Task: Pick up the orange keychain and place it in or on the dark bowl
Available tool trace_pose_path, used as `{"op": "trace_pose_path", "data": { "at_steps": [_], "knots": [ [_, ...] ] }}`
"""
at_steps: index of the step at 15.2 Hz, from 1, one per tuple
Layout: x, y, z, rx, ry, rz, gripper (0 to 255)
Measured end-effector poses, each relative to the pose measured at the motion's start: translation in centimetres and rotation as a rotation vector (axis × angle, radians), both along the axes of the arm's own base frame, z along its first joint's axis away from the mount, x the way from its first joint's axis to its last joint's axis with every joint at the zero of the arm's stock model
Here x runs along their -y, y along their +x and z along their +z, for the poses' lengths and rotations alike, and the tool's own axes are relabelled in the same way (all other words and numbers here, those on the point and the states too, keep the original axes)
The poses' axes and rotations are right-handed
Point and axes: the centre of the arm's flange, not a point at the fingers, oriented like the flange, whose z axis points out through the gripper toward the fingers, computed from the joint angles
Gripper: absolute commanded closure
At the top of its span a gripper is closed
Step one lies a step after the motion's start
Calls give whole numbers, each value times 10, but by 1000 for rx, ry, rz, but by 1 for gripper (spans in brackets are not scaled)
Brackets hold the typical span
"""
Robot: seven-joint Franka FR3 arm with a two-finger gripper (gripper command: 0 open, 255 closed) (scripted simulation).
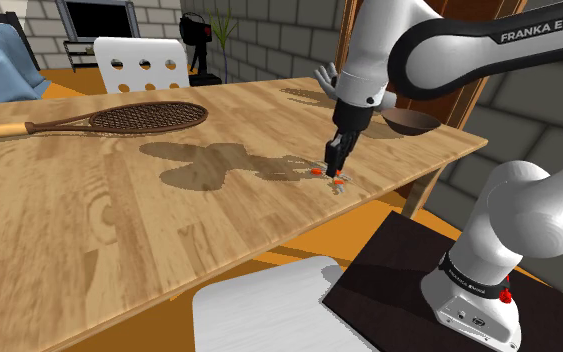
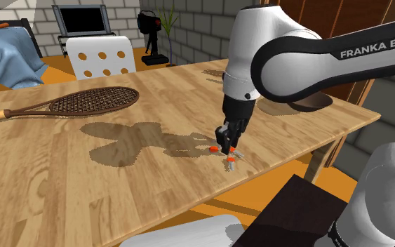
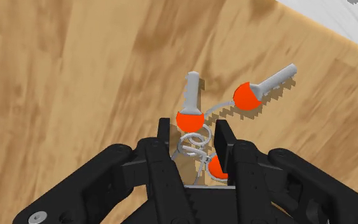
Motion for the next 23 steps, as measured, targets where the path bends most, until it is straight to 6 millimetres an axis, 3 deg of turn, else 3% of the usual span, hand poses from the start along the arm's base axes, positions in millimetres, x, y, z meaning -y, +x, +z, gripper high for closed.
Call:
{"op": "trace_pose_path", "data": {
  "at_steps": [6, 23],
  "knots": [
    [-3, -2, 3, -14, 16, -4, 255],
    [-6, -2, 90, -21, 20, -5, 255]
  ]
}}
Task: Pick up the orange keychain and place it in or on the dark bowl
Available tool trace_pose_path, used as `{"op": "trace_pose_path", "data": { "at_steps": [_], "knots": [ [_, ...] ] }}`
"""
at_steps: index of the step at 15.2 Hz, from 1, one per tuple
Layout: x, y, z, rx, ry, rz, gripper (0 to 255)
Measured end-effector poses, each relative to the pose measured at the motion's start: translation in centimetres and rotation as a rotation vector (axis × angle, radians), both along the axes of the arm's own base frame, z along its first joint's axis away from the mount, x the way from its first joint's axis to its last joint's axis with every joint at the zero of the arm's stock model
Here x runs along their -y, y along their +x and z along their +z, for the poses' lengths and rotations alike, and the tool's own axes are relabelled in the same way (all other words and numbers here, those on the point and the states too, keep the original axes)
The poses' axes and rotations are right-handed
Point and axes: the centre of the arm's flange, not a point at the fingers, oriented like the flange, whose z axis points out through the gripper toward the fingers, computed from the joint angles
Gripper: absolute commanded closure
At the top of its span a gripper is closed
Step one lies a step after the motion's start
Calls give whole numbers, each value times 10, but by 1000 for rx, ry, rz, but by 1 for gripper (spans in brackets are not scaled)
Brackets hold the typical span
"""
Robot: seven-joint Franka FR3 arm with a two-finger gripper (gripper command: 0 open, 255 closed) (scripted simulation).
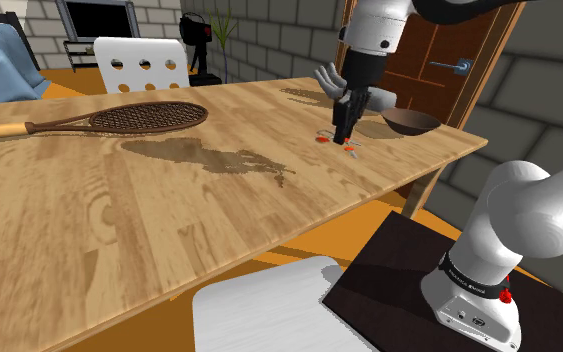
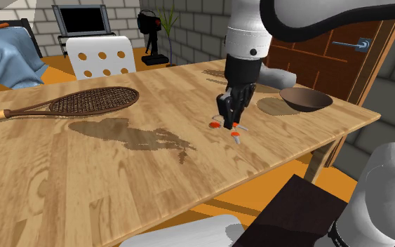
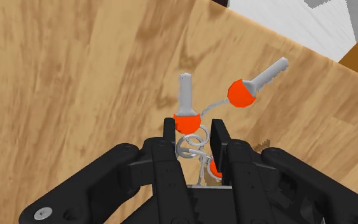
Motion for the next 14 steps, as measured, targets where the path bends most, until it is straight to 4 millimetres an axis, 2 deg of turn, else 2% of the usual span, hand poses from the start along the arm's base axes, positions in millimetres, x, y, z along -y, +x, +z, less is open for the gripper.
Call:
{"op": "trace_pose_path", "data": {
  "at_steps": [5, 6, 14],
  "knots": [
    [1, 0, 26, 0, 0, 0, 255],
    [7, 1, 28, 0, 0, 0, 255],
    [102, -8, 32, 0, 0, -1, 255]
  ]
}}
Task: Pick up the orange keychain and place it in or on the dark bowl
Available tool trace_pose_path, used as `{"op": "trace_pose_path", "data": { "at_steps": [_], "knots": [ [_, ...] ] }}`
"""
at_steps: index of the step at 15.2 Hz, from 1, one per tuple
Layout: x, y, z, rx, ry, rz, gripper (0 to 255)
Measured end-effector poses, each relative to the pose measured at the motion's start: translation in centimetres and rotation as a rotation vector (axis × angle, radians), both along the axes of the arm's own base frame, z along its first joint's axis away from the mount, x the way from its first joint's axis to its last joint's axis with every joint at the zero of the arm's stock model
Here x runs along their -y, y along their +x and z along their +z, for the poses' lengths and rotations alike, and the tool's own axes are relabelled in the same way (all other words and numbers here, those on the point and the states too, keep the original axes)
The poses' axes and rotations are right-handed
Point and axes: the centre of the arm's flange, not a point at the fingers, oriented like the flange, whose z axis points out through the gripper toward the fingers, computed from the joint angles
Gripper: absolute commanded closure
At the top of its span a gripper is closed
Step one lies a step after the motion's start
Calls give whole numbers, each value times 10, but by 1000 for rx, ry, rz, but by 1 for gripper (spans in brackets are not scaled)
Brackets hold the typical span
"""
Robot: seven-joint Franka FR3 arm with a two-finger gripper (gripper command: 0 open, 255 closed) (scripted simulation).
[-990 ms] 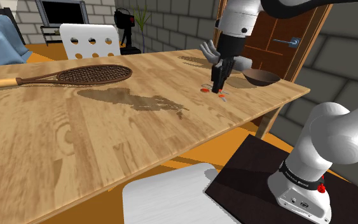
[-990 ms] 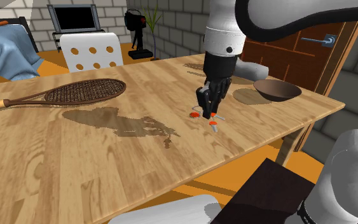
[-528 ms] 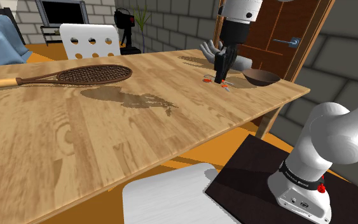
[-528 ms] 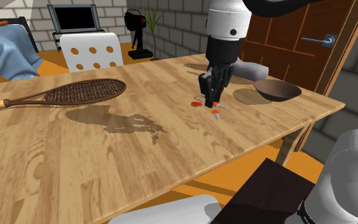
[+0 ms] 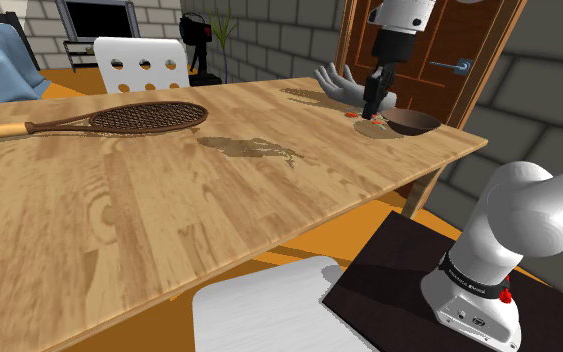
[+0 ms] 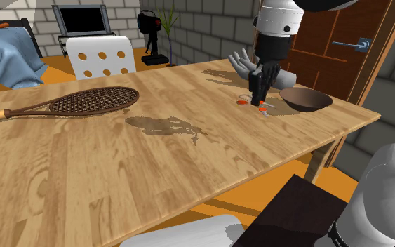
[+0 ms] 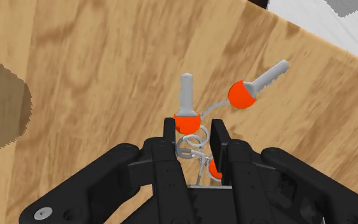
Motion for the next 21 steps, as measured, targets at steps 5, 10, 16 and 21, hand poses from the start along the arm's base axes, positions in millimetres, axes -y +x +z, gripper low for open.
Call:
{"op": "trace_pose_path", "data": {
  "at_steps": [5, 10, 16, 21],
  "knots": [
    [67, -1, 2, 0, 1, 0, 255],
    [134, -7, 4, 0, 1, 0, 255],
    [214, -13, 5, 0, 1, 0, 255],
    [280, -17, 5, 0, 1, 0, 255]
  ]
}}
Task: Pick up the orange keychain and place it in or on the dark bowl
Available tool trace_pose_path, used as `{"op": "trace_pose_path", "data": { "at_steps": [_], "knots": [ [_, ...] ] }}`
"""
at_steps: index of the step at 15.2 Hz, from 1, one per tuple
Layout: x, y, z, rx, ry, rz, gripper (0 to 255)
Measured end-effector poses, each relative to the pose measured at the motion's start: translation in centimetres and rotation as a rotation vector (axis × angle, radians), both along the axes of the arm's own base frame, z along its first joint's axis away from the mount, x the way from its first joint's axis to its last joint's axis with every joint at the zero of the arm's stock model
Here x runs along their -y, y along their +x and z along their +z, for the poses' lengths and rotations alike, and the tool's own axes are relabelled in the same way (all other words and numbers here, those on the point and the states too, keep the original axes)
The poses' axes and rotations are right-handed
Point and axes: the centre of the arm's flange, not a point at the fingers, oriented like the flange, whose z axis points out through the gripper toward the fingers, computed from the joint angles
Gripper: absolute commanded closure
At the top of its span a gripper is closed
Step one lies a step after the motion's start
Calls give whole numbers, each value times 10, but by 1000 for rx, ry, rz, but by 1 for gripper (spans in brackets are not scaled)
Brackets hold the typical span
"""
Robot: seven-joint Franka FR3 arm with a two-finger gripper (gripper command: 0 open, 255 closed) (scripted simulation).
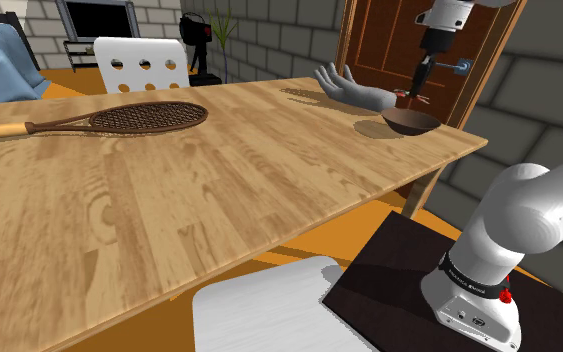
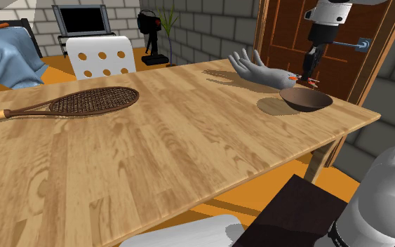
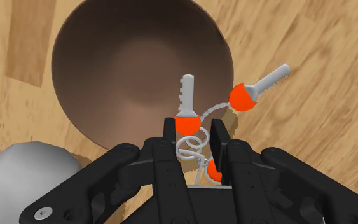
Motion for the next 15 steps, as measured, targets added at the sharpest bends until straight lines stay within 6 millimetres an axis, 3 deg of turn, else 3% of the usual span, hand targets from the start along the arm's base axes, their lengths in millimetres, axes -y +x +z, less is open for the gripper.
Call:
{"op": "trace_pose_path", "data": {
  "at_steps": [3, 5, 15],
  "knots": [
    [39, -2, 3, 1, 1, 0, 255],
    [52, -4, -4, 0, 0, 0, 255],
    [58, -6, -57, -1, -1, 1, 255]
  ]
}}
